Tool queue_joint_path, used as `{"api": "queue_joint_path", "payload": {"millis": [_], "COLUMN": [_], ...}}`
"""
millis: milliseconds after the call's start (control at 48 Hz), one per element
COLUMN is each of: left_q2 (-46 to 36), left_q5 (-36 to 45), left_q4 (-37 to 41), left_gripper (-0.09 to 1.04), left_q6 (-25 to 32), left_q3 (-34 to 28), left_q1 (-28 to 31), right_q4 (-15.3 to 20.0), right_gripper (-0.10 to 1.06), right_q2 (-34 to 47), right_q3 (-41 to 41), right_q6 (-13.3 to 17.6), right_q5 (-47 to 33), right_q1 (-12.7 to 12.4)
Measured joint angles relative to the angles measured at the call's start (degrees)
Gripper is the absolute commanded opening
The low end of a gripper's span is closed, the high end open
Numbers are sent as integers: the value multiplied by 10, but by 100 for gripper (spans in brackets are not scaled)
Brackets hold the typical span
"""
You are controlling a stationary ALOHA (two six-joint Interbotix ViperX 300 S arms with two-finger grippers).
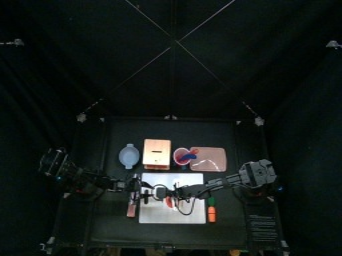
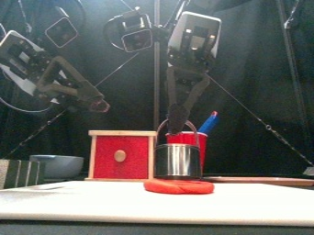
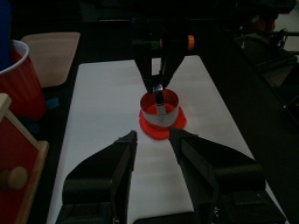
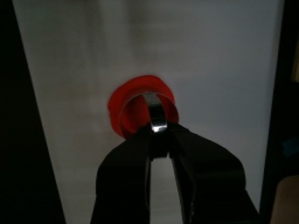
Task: Get the cutter from the drawer then cut the dough then place the extra dough in the bowl
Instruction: Cut the dough
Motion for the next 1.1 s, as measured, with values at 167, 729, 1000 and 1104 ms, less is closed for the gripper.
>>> {"api": "queue_joint_path", "payload": {"millis": [167, 729, 1000, 1104], "left_q2": [0, 0, 1, 0], "left_q5": [0, 0, 0, 0], "left_q4": [-1, -2, -3, -4], "left_gripper": [76, 76, 76, 76], "left_q6": [0, -1, -1, -1], "left_q3": [0, 0, -1, -3], "left_q1": [1, 0, 1, 0], "right_q4": [-4, -16, -36, -40], "right_gripper": [51, 71, 78, 78], "right_q2": [3, 13, 14, 11], "right_q3": [3, 4, -3, -5], "right_q6": [0, 2, -2, -2], "right_q5": [0, 2, -5, -11], "right_q1": [8, 19, 27, 29]}}
